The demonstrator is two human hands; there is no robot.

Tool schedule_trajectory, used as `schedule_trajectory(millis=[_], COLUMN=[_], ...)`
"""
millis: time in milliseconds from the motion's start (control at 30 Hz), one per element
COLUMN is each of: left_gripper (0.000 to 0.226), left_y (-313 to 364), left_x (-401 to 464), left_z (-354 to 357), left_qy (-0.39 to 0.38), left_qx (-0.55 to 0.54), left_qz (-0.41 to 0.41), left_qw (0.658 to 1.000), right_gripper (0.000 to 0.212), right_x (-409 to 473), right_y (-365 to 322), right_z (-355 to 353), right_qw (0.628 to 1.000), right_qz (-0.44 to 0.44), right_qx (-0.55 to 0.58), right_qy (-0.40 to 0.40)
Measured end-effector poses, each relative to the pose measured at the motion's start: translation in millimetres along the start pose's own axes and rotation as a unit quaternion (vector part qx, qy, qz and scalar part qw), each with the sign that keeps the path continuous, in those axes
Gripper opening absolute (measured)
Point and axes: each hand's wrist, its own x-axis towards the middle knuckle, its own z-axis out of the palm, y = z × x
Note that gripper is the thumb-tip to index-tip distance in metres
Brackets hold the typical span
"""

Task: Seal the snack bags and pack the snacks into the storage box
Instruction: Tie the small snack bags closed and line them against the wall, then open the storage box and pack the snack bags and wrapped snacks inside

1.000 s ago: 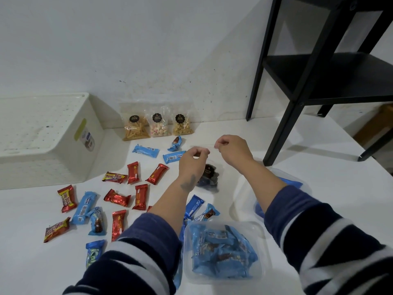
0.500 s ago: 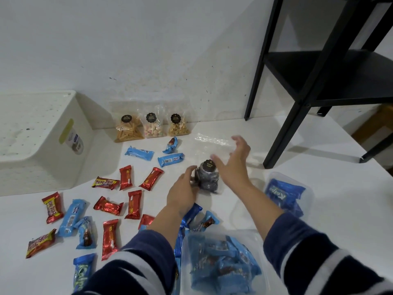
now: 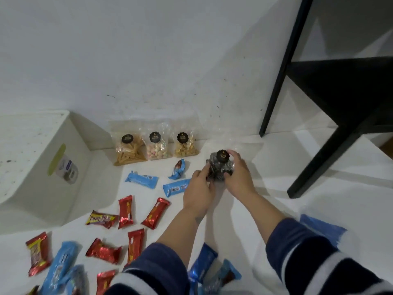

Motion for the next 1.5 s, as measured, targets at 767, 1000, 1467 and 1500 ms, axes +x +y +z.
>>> schedule_trajectory(millis=[767, 1000, 1467, 1500], left_gripper=[0.040, 0.038, 0.035, 0.035], left_y=[5.9, 15.7, -102.5, -116.3], left_x=[65.4, -25.3, -173.3, -178.2], left_z=[-78.6, -177.5, -414.8, -428.9], left_qy=[-0.052, -0.032, 0.041, 0.040], left_qx=[0.051, 0.116, 0.178, 0.183], left_qz=[-0.037, -0.056, -0.117, -0.119], left_qw=[0.997, 0.991, 0.976, 0.975], right_gripper=[0.049, 0.042, 0.050, 0.050], right_x=[47.0, -46.4, -185.7, -191.2], right_y=[-79.2, -167.6, -326.4, -332.6], right_z=[-28.0, -35.9, 85.1, 96.4], right_qw=[0.970, 0.917, 0.905, 0.909], right_qz=[-0.036, -0.116, -0.184, -0.176], right_qx=[-0.180, -0.291, -0.257, -0.251], right_qy=[-0.161, -0.248, -0.284, -0.281])
